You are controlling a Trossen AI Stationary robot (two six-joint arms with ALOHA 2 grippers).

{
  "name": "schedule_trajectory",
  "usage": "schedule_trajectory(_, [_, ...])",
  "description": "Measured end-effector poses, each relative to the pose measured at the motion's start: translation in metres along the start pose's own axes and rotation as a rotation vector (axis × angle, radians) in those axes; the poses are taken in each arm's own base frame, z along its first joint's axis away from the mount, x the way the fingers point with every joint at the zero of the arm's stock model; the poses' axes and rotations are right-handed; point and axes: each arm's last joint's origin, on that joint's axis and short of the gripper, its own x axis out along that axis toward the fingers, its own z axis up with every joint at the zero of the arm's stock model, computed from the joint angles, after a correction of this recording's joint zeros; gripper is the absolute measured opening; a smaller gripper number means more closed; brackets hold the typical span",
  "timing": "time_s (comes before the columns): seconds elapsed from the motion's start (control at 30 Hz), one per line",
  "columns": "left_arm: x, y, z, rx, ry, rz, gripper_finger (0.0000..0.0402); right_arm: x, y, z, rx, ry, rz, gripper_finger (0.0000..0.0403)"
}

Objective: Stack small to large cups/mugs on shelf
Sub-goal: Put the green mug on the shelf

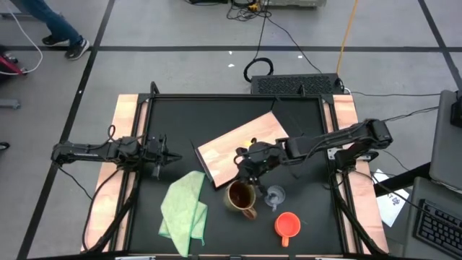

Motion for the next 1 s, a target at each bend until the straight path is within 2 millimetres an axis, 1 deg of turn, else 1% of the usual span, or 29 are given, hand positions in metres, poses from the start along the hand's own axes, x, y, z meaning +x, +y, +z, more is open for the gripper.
schedule_trajectory(0.1, [0.0, 0.0, 0.0, 0.009, 0.0, 0.001, 0.0024, -0.01, 0.006, 0.005, -0.003, -0.018, 0.008, 0.0021])
schedule_trajectory(0.23, [0.0, 0.0, 0.0, 0.013, 0.0, 0.001, 0.0024, -0.016, 0.013, 0.007, -0.014, -0.026, 0.022, 0.0021])
schedule_trajectory(0.43, [0.0, 0.0, 0.0, 0.014, 0.0, 0.001, 0.0024, -0.024, 0.015, 0.008, -0.02, -0.014, 0.022, 0.002])
schedule_trajectory(0.57, [0.0, 0.0, 0.0, 0.014, 0.0, 0.002, 0.0024, -0.035, 0.015, 0.007, -0.027, -0.057, 0.011, 0.002])
schedule_trajectory(0.67, [0.0, 0.0, 0.001, 0.013, -0.007, 0.001, 0.0024, -0.045, 0.013, -0.002, -0.021, -0.074, 0.0, 0.002])
schedule_trajectory(0.9, [0.0, 0.0, 0.001, 0.016, -0.008, 0.001, 0.0024, -0.064, 0.013, -0.034, -0.01, -0.19, -0.03, 0.002])
schedule_trajectory(1.0, [0.0, 0.0, 0.001, 0.015, -0.007, 0.002, 0.0024, -0.065, 0.013, -0.05, 0.002, -0.217, -0.033, 0.0019])
